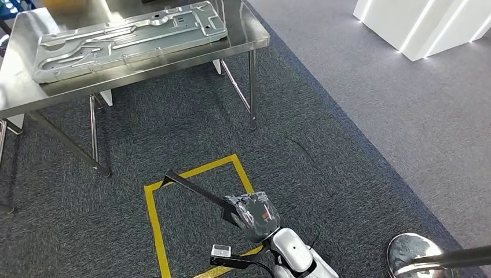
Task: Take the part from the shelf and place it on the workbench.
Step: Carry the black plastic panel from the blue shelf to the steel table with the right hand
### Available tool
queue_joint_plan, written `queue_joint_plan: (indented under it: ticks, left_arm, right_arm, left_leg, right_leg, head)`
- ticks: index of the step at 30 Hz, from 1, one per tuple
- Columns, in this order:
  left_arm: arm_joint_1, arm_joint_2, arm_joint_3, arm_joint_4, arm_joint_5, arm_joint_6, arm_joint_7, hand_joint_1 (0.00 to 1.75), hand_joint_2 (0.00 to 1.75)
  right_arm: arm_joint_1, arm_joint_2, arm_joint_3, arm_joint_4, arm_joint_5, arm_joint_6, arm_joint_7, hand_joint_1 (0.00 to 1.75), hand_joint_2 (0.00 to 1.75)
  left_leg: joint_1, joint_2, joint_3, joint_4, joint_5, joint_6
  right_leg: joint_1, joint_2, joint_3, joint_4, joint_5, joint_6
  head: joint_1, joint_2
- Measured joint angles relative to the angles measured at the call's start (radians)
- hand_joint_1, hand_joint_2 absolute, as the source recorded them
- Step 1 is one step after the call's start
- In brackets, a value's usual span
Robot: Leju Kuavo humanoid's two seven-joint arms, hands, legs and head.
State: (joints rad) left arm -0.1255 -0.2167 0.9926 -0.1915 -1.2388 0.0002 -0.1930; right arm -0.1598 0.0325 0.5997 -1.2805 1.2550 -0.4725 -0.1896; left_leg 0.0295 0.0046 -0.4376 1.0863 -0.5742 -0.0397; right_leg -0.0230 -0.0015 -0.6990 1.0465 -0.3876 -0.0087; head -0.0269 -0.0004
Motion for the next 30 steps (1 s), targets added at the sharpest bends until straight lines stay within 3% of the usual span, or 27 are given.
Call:
queue_joint_plan:
  ticks: [1,3,4,5,6,9,10,11,12,14,16,17,19,21,22,23,24,25,26,27,28,30]
  left_arm:
    - [0.000,0.000,0.000,0.000,0.000,-0.001,-0.003,0.00,1.75]
    - [0.002,-0.001,0.000,0.000,0.001,-0.002,-0.007,0.00,1.75]
    - [0.004,-0.001,0.000,0.000,0.001,-0.003,-0.008,0.00,1.75]
    - [0.006,-0.001,0.000,0.000,0.001,-0.004,-0.008,0.00,1.75]
    - [0.007,-0.002,0.000,0.000,0.001,-0.005,-0.008,0.00,1.75]
    - [0.009,0.001,0.000,0.000,0.002,-0.008,-0.008,0.00,1.75]
    - [0.009,0.001,0.001,0.000,0.002,-0.009,-0.008,0.00,1.75]
    - [0.009,0.002,0.001,0.000,0.004,-0.009,-0.008,0.00,1.75]
    - [0.009,0.001,0.001,0.000,0.006,-0.009,-0.009,0.00,1.75]
    - [0.008,-0.002,0.001,0.000,0.009,-0.009,-0.011,0.00,1.75]
    - [0.006,-0.004,0.002,0.000,0.012,-0.010,-0.014,0.00,1.75]
    - [0.006,-0.004,0.002,0.000,0.014,-0.011,-0.016,0.00,1.75]
    - [0.010,-0.007,0.003,0.000,0.016,-0.012,-0.017,0.00,1.75]
    - [0.017,-0.009,0.003,0.000,0.017,-0.012,-0.018,0.00,1.75]
    - [0.020,-0.010,0.004,0.000,0.017,-0.012,-0.019,0.00,1.75]
    - [0.023,-0.010,0.004,0.000,0.017,-0.012,-0.019,0.00,1.75]
    - [0.024,-0.011,0.004,0.000,0.016,-0.010,-0.019,0.00,1.75]
    - [0.024,-0.011,0.005,0.000,0.017,-0.007,-0.019,0.00,1.75]
    - [0.024,-0.012,0.005,0.000,0.017,-0.003,-0.020,0.00,1.75]
    - [0.023,-0.012,0.005,0.000,0.017,0.001,-0.023,0.00,1.75]
    - [0.021,-0.012,0.006,0.000,0.018,0.004,-0.026,0.00,1.75]
    - [0.018,-0.012,0.006,0.000,0.019,0.005,-0.030,0.00,1.75]
  right_arm:
    - [-0.002,-0.002,0.003,0.001,0.000,0.002,0.000,1.75,1.75]
    - [-0.006,-0.007,0.008,0.004,0.000,0.006,-0.001,1.75,1.75]
    - [-0.008,-0.010,0.009,0.006,0.003,0.009,0.000,1.75,1.75]
    - [-0.011,-0.013,0.009,0.007,0.011,0.012,0.002,1.75,1.75]
    - [-0.017,-0.017,0.010,0.008,0.023,0.017,0.006,1.75,1.75]
    - [-0.052,-0.034,0.013,0.008,0.064,0.049,0.020,1.75,1.75]
    - [-0.069,-0.042,0.016,0.008,0.072,0.067,0.021,1.75,1.75]
    - [-0.088,-0.051,0.019,0.008,0.074,0.085,0.018,1.75,1.75]
    - [-0.108,-0.062,0.022,0.007,0.070,0.103,0.012,1.75,1.75]
    - [-0.150,-0.086,0.028,0.008,0.048,0.137,-0.007,1.75,1.75]
    - [-0.193,-0.113,0.037,0.011,0.022,0.165,-0.029,1.75,1.75]
    - [-0.211,-0.128,0.043,0.015,0.008,0.176,-0.041,1.75,1.75]
    - [-0.235,-0.158,0.057,0.022,-0.021,0.199,-0.062,1.75,1.75]
    - [-0.256,-0.186,0.073,0.032,-0.061,0.224,-0.083,1.75,1.75]
    - [-0.267,-0.198,0.082,0.036,-0.087,0.236,-0.094,1.75,1.75]
    - [-0.278,-0.211,0.092,0.041,-0.118,0.248,-0.104,1.75,1.75]
    - [-0.290,-0.222,0.103,0.047,-0.150,0.258,-0.113,1.75,1.75]
    - [-0.298,-0.232,0.114,0.052,-0.179,0.266,-0.120,1.75,1.75]
    - [-0.304,-0.238,0.125,0.057,-0.205,0.270,-0.124,1.75,1.75]
    - [-0.309,-0.242,0.133,0.060,-0.227,0.272,-0.126,1.75,1.75]
    - [-0.313,-0.244,0.140,0.062,-0.248,0.270,-0.128,1.75,1.75]
    - [-0.321,-0.246,0.151,0.068,-0.292,0.256,-0.131,1.75,1.75]
  left_leg:
    - [0.000,0.000,-0.042,0.067,-0.010,0.000]
    - [-0.002,-0.001,-0.132,0.185,-0.070,0.003]
    - [-0.005,-0.001,-0.165,0.213,-0.097,0.005]
    - [-0.008,-0.001,-0.186,0.213,-0.106,0.011]
    - [-0.013,-0.001,-0.194,0.185,-0.090,0.019]
    - [-0.043,-0.004,-0.176,0.018,0.052,0.072]
    - [-0.054,-0.009,-0.168,-0.020,0.081,0.087]
    - [-0.062,-0.013,-0.161,-0.044,0.092,0.096]
    - [-0.066,-0.017,-0.151,-0.057,0.085,0.100]
    - [-0.062,-0.017,-0.116,-0.083,0.091,0.106]
    - [-0.055,-0.014,-0.083,-0.094,0.091,0.111]
    - [-0.052,-0.013,-0.071,-0.097,0.082,0.111]
    - [-0.044,-0.016,-0.045,-0.099,0.058,0.106]
    - [-0.031,-0.020,-0.008,-0.100,0.028,0.094]
    - [-0.024,-0.021,0.014,-0.099,0.011,0.086]
    - [-0.019,-0.022,0.033,-0.099,-0.007,0.078]
    - [-0.017,-0.022,0.054,-0.095,-0.028,0.069]
    - [-0.017,-0.022,0.069,-0.095,-0.047,0.059]
    - [-0.019,-0.021,0.084,-0.099,-0.061,0.050]
    - [-0.019,-0.019,0.092,-0.095,-0.064,0.042]
    - [-0.019,-0.018,0.084,-0.079,-0.052,0.034]
    - [-0.015,-0.015,0.029,0.022,-0.004,0.025]
  right_leg:
    - [0.001,0.002,0.011,-0.005,-0.011,-0.006]
    - [0.009,0.005,0.038,-0.009,-0.035,-0.014]
    - [0.014,0.006,0.053,-0.009,-0.048,-0.017]
    - [0.020,0.007,0.072,-0.009,-0.060,-0.020]
    - [0.026,0.009,0.090,-0.009,-0.072,-0.022]
    - [0.040,0.012,0.136,-0.010,-0.104,-0.024]
    - [0.040,0.014,0.145,-0.012,-0.113,-0.020]
    - [0.037,0.017,0.154,-0.009,-0.116,-0.015]
    - [0.036,0.019,0.161,-0.006,-0.115,-0.007]
    - [0.034,0.018,0.161,0.021,-0.106,0.002]
    - [0.031,0.016,0.114,0.102,-0.106,0.012]
    - [0.027,0.014,0.071,0.162,-0.116,0.018]
    - [0.016,0.013,-0.020,0.251,-0.172,0.033]
    - [0.004,0.010,-0.071,0.242,-0.226,0.052]
    - [-0.002,0.006,-0.078,0.198,-0.219,0.064]
    - [-0.009,-0.001,-0.078,0.136,-0.162,0.074]
    - [-0.014,-0.013,-0.077,0.077,-0.076,0.076]
    - [-0.015,-0.021,-0.075,0.039,0.002,0.071]
    - [-0.015,-0.025,-0.075,0.019,0.061,0.060]
    - [-0.013,-0.026,-0.074,0.019,0.076,0.046]
    - [-0.012,-0.021,-0.070,0.024,0.065,0.034]
    - [-0.014,-0.016,-0.055,0.016,0.049,0.016]
  head:
    - [0.000,0.000]
    - [0.000,0.000]
    - [0.000,0.000]
    - [0.000,0.000]
    - [0.000,0.000]
    - [0.000,0.000]
    - [0.000,0.000]
    - [0.000,0.000]
    - [0.000,0.000]
    - [0.000,0.000]
    - [0.000,0.000]
    - [0.000,0.000]
    - [0.000,0.000]
    - [0.000,0.000]
    - [0.000,0.000]
    - [0.000,0.000]
    - [0.000,0.000]
    - [-0.001,0.000]
    - [-0.001,0.000]
    - [-0.002,0.000]
    - [-0.002,0.000]
    - [-0.002,0.000]
